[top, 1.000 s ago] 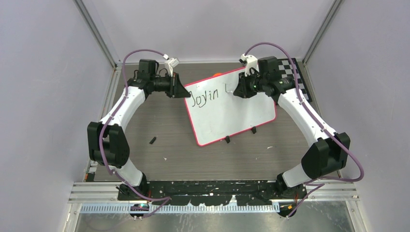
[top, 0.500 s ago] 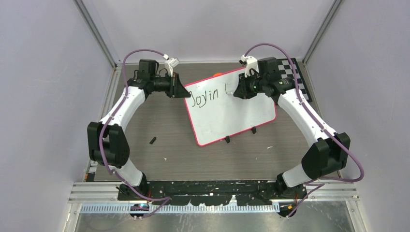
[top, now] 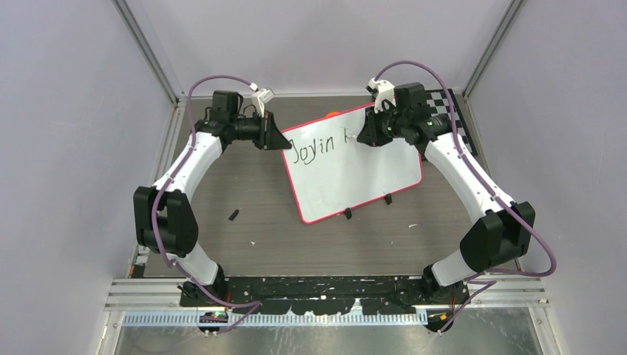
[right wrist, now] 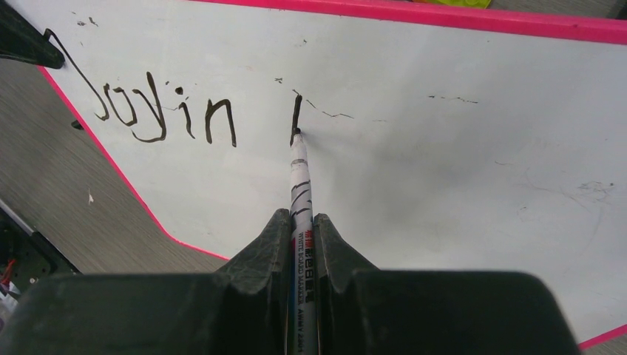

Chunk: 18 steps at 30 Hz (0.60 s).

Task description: Write a sentence on the whiteboard

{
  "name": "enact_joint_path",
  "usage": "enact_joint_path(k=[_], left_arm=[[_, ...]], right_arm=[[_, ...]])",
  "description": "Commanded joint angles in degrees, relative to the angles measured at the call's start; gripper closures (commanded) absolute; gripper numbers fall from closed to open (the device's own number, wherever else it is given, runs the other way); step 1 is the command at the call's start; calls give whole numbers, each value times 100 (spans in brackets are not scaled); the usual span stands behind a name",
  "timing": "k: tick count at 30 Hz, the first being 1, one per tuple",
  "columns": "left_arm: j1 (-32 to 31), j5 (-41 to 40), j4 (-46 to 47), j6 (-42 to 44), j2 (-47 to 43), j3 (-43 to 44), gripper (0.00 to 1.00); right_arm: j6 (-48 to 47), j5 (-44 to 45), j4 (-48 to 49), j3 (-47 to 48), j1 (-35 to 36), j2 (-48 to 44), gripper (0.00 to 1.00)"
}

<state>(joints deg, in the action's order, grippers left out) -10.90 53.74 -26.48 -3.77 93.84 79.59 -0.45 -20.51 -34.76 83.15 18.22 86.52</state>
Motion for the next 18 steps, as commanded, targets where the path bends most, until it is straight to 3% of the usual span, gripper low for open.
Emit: enact_joint_path(k=[1,18], left_arm=[[-150,-351,-204,359,-48,59,100],[-150,-381,-195,359,-12,65,100]], right_arm=[[-42,461,308,157,-74,37,100],[-45,295,163,-203,-135,-151,100]])
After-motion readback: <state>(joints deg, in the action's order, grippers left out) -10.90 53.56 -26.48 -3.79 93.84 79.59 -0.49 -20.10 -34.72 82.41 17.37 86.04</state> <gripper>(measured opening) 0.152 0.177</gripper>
